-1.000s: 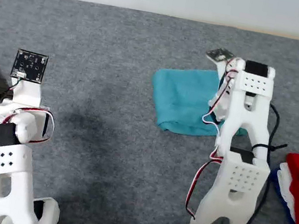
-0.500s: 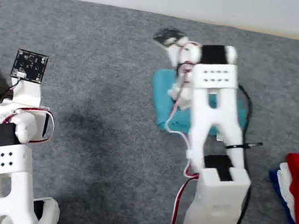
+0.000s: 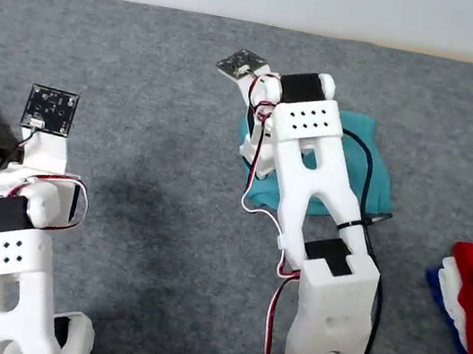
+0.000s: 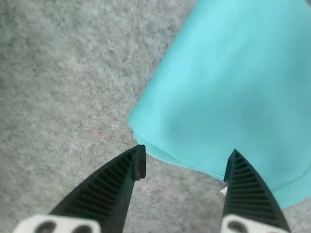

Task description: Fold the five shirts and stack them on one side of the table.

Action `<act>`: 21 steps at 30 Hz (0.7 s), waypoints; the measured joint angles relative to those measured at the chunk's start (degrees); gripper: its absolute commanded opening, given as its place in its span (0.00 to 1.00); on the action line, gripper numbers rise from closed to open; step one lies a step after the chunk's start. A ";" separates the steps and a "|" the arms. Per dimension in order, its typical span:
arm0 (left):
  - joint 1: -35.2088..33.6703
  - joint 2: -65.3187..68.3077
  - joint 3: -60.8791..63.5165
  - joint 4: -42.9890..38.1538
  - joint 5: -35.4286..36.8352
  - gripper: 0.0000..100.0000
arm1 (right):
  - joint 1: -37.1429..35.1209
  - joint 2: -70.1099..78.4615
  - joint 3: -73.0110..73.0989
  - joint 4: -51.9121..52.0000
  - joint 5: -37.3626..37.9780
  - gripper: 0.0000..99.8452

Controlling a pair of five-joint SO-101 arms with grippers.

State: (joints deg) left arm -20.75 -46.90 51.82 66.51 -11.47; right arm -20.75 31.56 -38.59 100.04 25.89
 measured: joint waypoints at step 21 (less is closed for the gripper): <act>0.00 0.00 1.49 0.00 0.00 0.00 | 6.24 -1.14 -0.18 0.44 30.77 0.27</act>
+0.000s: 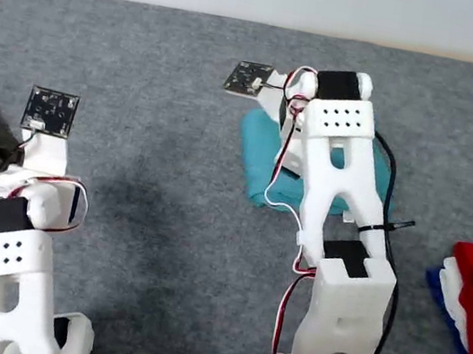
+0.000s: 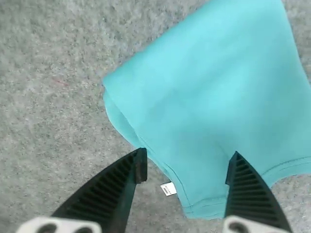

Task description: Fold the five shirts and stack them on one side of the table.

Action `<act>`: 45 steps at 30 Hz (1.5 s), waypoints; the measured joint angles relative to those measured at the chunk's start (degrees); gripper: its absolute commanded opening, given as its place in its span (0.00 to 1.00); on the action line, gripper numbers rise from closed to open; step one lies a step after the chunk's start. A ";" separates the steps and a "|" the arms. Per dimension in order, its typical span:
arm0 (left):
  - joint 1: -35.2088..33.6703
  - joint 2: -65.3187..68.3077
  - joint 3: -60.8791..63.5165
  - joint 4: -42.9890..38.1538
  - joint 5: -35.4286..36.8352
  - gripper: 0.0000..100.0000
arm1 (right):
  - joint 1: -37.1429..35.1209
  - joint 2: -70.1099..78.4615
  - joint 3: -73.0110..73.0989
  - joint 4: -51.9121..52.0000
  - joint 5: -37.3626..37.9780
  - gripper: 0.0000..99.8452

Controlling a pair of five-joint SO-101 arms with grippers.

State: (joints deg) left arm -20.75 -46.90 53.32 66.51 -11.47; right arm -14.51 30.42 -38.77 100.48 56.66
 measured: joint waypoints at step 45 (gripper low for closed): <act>0.00 0.00 1.23 0.53 0.00 0.00 | -10.11 17.32 0.44 -8.00 -59.60 0.25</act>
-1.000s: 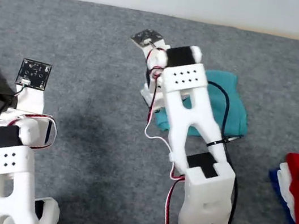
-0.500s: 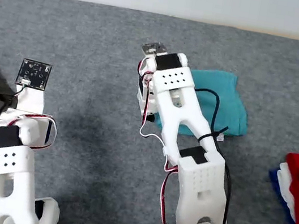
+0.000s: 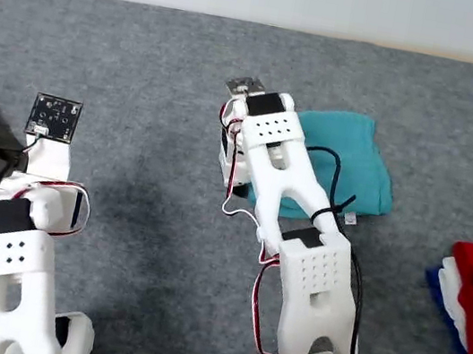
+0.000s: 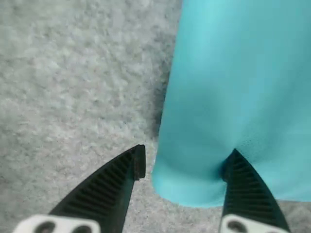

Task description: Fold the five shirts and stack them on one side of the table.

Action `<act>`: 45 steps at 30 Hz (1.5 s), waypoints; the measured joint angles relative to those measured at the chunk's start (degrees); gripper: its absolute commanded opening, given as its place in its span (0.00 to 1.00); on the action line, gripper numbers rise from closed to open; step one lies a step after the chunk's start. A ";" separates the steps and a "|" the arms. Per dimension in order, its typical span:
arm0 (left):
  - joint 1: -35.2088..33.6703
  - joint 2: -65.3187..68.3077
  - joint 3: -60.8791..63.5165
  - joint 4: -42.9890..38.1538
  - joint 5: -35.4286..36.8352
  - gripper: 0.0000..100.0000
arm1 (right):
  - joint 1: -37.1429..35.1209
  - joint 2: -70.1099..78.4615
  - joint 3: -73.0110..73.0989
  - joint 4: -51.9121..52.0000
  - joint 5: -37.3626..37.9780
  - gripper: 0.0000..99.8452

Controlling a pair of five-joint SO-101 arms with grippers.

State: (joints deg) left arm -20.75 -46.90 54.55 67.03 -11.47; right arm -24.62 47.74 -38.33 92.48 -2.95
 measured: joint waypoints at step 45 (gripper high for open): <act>0.00 0.00 0.00 -0.53 0.00 0.00 | -6.51 -35.34 45.71 6.42 48.62 0.01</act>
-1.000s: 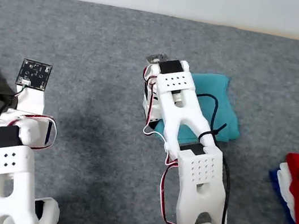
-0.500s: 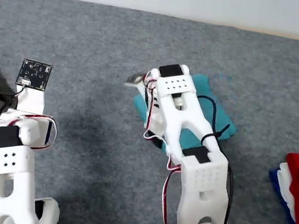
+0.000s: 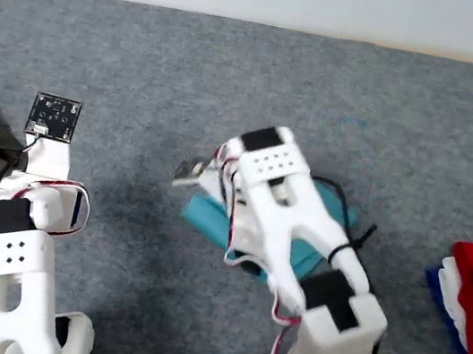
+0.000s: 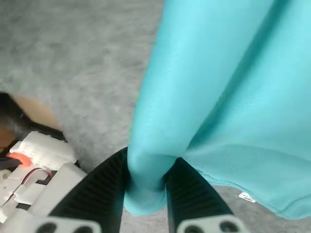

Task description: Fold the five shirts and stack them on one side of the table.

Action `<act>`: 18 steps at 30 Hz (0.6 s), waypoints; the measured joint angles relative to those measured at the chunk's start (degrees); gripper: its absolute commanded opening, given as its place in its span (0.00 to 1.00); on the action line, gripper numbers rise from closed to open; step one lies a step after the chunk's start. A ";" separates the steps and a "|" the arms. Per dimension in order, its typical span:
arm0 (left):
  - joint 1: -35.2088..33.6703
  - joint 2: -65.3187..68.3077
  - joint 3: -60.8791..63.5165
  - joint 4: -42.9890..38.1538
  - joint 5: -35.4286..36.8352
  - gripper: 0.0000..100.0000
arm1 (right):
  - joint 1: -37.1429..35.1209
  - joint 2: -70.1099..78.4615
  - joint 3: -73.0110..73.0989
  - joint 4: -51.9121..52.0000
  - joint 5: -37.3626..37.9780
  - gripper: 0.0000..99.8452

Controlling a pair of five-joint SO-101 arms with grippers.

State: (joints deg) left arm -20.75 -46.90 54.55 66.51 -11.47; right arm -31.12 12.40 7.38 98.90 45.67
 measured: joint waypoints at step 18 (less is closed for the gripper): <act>0.00 0.00 0.00 0.00 0.00 0.00 | -7.38 -13.36 17.85 -6.33 -2.90 0.31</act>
State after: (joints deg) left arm -20.75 -46.90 54.55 66.51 -11.47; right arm -38.51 -0.97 25.23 92.57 42.77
